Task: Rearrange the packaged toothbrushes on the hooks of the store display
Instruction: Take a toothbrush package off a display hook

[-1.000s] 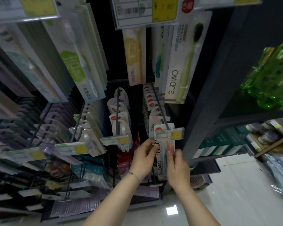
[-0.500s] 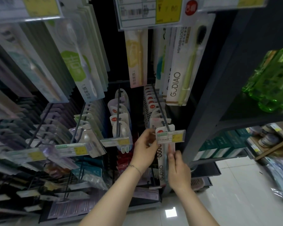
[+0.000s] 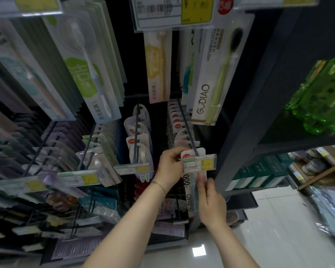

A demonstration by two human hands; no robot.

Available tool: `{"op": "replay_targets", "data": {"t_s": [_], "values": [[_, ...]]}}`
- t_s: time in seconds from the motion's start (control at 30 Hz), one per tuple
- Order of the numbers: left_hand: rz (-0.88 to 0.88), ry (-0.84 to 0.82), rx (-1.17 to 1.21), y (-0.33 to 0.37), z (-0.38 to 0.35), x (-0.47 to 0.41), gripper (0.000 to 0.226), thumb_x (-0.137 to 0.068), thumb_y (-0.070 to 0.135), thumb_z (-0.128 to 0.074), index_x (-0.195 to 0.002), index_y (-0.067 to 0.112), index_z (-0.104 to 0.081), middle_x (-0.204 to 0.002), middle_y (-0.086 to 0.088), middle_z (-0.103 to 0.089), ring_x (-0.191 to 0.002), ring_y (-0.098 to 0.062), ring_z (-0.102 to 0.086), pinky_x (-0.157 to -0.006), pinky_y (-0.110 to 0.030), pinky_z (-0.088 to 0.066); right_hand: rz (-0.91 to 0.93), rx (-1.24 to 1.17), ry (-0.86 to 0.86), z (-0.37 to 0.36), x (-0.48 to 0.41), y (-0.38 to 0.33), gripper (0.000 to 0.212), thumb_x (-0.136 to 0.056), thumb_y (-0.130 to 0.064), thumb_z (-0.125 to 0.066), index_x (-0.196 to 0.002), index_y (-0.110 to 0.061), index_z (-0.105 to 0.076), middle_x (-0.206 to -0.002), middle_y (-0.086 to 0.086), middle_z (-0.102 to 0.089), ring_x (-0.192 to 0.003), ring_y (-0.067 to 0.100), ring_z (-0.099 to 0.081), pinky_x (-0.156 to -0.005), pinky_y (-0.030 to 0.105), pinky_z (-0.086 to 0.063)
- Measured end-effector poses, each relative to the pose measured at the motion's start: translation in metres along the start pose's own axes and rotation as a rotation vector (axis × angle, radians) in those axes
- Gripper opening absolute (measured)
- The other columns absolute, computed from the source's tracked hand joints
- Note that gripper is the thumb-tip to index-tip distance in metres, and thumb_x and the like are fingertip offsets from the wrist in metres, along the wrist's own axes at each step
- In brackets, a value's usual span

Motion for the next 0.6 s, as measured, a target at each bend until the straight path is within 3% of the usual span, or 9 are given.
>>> {"op": "replay_targets", "data": {"t_s": [0.1,0.2,0.3,0.37,0.5,0.6], "values": [[0.021,0.005,0.024,0.003,-0.002,0.000,0.024,-0.083,0.000,-0.075,-0.087,0.023,-0.075,-0.080,0.015,-0.074,-0.084,0.001,-0.068,-0.077,-0.017,-0.055,-0.017,-0.046,-0.028,-0.001,-0.003,-0.002,0.059,-0.088,-0.077,-0.009,-0.094,-0.029,-0.043,-0.071,-0.005,-0.062,-0.065,0.020,-0.063,-0.059,0.041,-0.050],[-0.006,0.025,0.049,0.004,-0.001,0.001,0.029,-0.082,-0.002,-0.075,-0.093,0.025,-0.073,-0.090,0.014,-0.075,-0.091,-0.003,-0.069,-0.080,-0.019,-0.054,-0.044,-0.099,-0.037,-0.004,-0.005,-0.003,0.055,-0.089,-0.078,-0.011,-0.092,-0.033,-0.043,-0.075,-0.006,-0.064,-0.069,0.020,-0.064,-0.063,0.043,-0.052],[-0.014,0.161,0.079,-0.003,0.006,0.006,0.021,-0.088,0.010,-0.073,-0.102,0.025,-0.068,-0.101,0.007,-0.073,-0.096,-0.017,-0.069,-0.082,-0.028,-0.057,-0.076,-0.127,-0.052,-0.007,-0.010,-0.003,0.054,-0.089,-0.078,-0.011,-0.091,-0.034,-0.042,-0.079,-0.007,-0.064,-0.075,0.020,-0.064,-0.068,0.044,-0.052],[0.006,0.280,0.067,-0.009,0.012,0.008,0.010,-0.094,0.016,-0.067,-0.102,0.021,-0.063,-0.098,0.000,-0.069,-0.090,-0.014,-0.066,-0.080,-0.031,-0.056,-0.075,-0.126,-0.065,-0.010,-0.013,-0.003,0.055,-0.087,-0.079,-0.009,-0.092,-0.035,-0.041,-0.082,-0.008,-0.063,-0.076,0.021,-0.064,-0.070,0.044,-0.052],[0.015,0.345,-0.132,-0.016,0.017,-0.003,0.013,-0.097,0.018,-0.063,-0.109,0.021,-0.059,-0.107,-0.003,-0.060,-0.087,-0.006,-0.058,-0.077,-0.018,-0.050,-0.077,-0.139,-0.095,-0.015,-0.016,-0.002,0.052,-0.089,-0.078,-0.010,-0.095,-0.036,-0.039,-0.086,-0.010,-0.063,-0.077,0.017,-0.064,-0.071,0.043,-0.053],[0.033,0.295,-0.206,-0.023,0.014,-0.011,0.008,-0.097,0.023,-0.064,-0.104,0.021,-0.064,-0.109,-0.002,-0.061,-0.089,-0.011,-0.061,-0.084,-0.031,-0.055,-0.082,-0.146,-0.107,-0.016,-0.015,-0.001,0.044,-0.093,-0.072,-0.014,-0.094,-0.036,-0.039,-0.086,-0.011,-0.063,-0.077,0.015,-0.063,-0.071,0.043,-0.053]]}}
Point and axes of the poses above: each hand's wrist, its own x-axis away from the middle knuckle, its own z-axis out of the back of the hand, y = z × x, the point moved 3 cm from there along -x, towards the middle knuckle
